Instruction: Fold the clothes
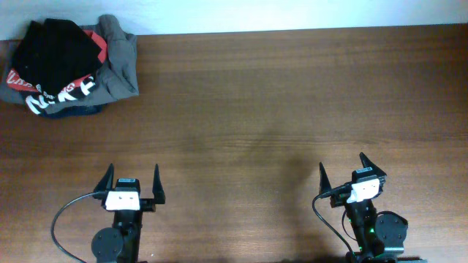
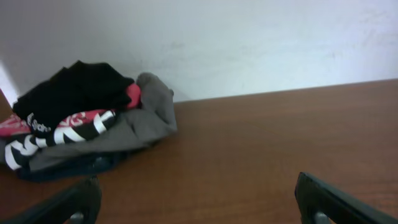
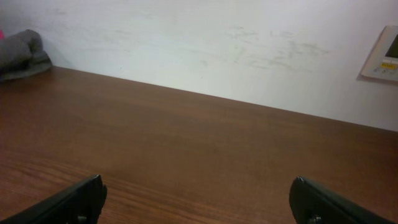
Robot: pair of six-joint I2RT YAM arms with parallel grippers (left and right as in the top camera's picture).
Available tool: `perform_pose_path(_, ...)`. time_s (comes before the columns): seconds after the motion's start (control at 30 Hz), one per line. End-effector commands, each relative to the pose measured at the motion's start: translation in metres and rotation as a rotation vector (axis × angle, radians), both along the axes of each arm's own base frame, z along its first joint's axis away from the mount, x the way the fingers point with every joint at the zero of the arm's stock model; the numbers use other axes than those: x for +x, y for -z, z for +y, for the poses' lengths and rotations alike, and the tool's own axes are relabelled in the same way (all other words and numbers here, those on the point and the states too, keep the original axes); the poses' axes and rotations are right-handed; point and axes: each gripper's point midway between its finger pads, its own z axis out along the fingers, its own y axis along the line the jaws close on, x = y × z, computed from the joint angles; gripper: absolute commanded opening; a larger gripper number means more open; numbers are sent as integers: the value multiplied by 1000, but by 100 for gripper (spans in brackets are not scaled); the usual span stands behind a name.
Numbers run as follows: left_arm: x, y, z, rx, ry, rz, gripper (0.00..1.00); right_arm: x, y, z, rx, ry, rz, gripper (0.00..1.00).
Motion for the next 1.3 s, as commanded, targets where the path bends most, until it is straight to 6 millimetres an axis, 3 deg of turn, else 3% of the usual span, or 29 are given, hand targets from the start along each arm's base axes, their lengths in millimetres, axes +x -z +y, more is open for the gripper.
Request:
perform_pose_path(0.0, -1, 12, 2, 9, -11, 39, 99, -1, 1, 4, -3, -18, -1, 99)
perform_pose_path(1.27, -1, 13, 5, 10, -25, 44, 99, -1, 1, 4, -3, -18, -1, 99)
